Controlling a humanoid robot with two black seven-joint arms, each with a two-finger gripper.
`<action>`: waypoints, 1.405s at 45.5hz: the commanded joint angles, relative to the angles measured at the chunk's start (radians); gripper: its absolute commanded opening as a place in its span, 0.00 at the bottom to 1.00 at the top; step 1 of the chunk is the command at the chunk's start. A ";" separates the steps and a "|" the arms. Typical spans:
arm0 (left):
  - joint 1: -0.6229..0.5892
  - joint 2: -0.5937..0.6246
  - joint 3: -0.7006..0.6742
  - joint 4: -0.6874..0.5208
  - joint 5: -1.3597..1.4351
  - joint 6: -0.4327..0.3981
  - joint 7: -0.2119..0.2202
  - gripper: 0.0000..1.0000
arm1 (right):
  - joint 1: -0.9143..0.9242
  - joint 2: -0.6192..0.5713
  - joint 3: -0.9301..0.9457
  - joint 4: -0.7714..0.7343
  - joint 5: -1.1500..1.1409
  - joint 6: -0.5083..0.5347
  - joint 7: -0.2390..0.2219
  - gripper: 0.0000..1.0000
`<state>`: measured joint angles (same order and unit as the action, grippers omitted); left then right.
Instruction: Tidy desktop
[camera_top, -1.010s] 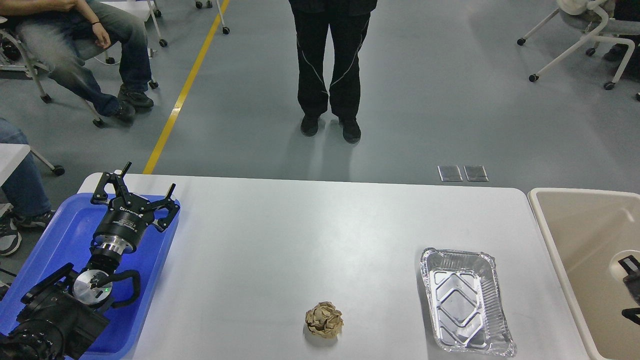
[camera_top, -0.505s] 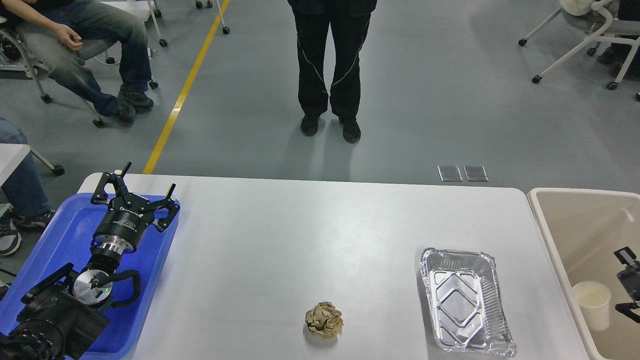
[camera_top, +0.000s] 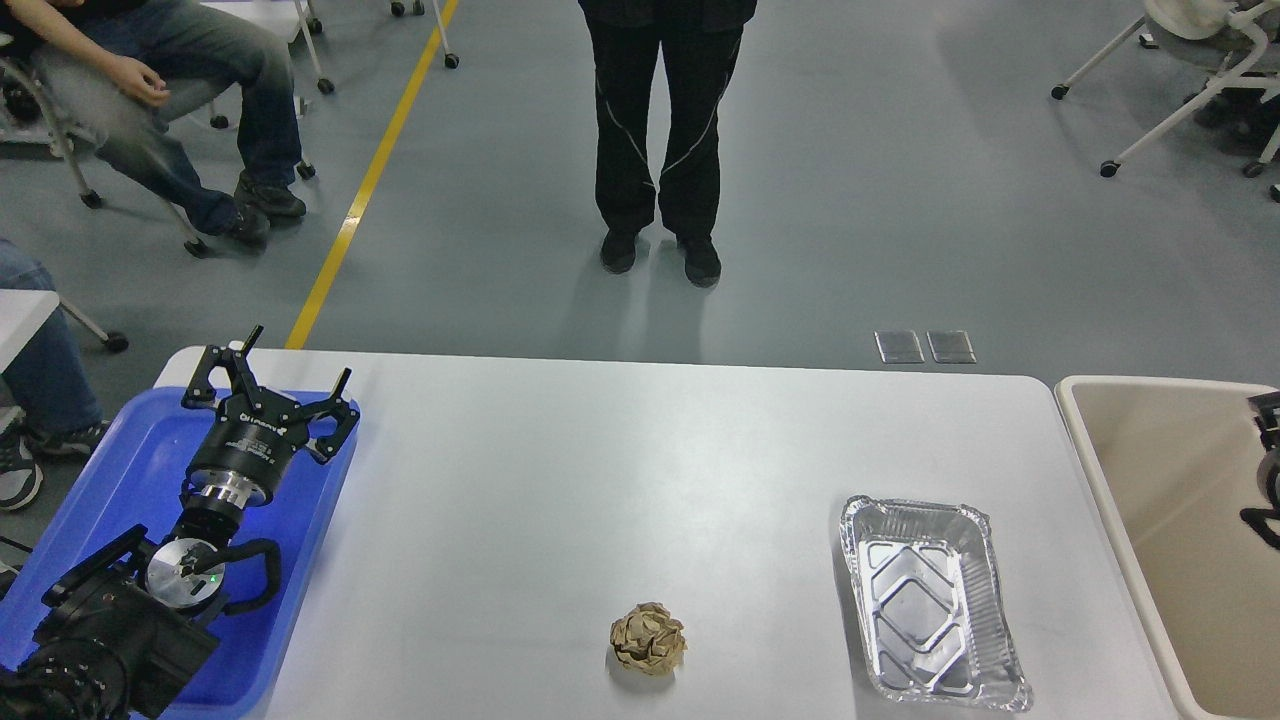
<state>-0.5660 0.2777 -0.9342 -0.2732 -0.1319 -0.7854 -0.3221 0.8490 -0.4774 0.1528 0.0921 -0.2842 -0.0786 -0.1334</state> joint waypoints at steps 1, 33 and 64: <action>0.000 0.000 0.000 0.000 0.000 0.000 0.000 1.00 | 0.082 -0.101 0.375 0.152 -0.001 0.002 0.003 0.99; 0.000 0.000 0.000 0.000 0.000 0.000 0.000 1.00 | 0.029 -0.191 0.806 0.575 0.000 0.145 0.333 1.00; 0.000 0.000 0.000 0.000 0.000 0.000 0.000 1.00 | -0.329 0.014 1.033 0.661 -0.013 0.238 0.483 1.00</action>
<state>-0.5661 0.2776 -0.9342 -0.2732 -0.1319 -0.7854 -0.3221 0.6494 -0.5323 1.1483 0.7474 -0.2852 0.1403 0.2579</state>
